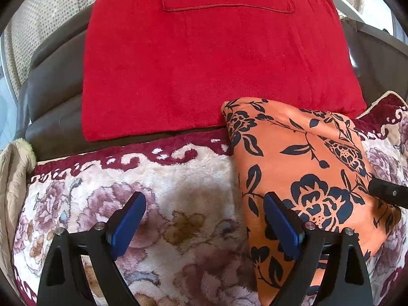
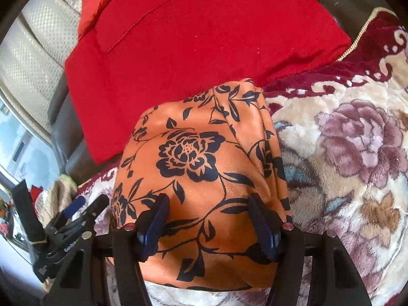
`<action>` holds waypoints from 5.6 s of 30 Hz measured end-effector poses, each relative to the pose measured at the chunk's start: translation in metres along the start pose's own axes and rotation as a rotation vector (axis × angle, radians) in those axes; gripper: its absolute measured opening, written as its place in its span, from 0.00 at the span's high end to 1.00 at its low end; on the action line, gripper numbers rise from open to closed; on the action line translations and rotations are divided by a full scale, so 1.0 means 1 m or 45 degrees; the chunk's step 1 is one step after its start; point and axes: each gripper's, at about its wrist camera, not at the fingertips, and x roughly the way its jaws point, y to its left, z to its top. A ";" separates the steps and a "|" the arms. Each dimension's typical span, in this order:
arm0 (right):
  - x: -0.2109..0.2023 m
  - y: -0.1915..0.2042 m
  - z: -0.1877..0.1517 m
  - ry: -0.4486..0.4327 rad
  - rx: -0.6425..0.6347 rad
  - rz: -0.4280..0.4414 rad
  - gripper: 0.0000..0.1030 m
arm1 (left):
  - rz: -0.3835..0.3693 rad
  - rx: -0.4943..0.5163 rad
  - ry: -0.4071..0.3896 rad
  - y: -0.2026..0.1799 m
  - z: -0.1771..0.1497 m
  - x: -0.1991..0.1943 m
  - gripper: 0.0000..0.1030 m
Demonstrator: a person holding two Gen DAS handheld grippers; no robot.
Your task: Fold small clothes
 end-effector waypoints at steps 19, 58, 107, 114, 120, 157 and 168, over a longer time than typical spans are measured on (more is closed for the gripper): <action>-0.002 -0.014 0.031 -0.116 0.127 0.097 0.45 | 0.006 0.006 0.017 0.001 -0.001 0.005 0.09; 0.000 0.029 -0.010 0.056 -0.075 -0.126 0.45 | 0.045 0.101 0.084 -0.006 -0.011 0.002 0.09; -0.028 -0.005 0.004 -0.047 0.052 -0.099 0.43 | -0.054 0.062 -0.024 -0.008 0.000 -0.018 0.09; -0.024 -0.019 0.010 -0.041 0.137 -0.008 0.42 | -0.069 0.046 -0.009 -0.008 0.003 -0.013 0.09; -0.020 -0.032 0.013 -0.030 0.209 0.066 0.41 | -0.089 0.032 0.008 -0.009 0.004 -0.009 0.09; 0.015 -0.064 0.024 0.131 0.351 0.234 0.29 | -0.766 -0.331 0.410 0.018 -0.004 0.053 0.09; 0.036 -0.062 0.027 0.152 0.357 0.308 0.22 | -0.892 -0.365 0.383 0.006 0.000 0.057 0.09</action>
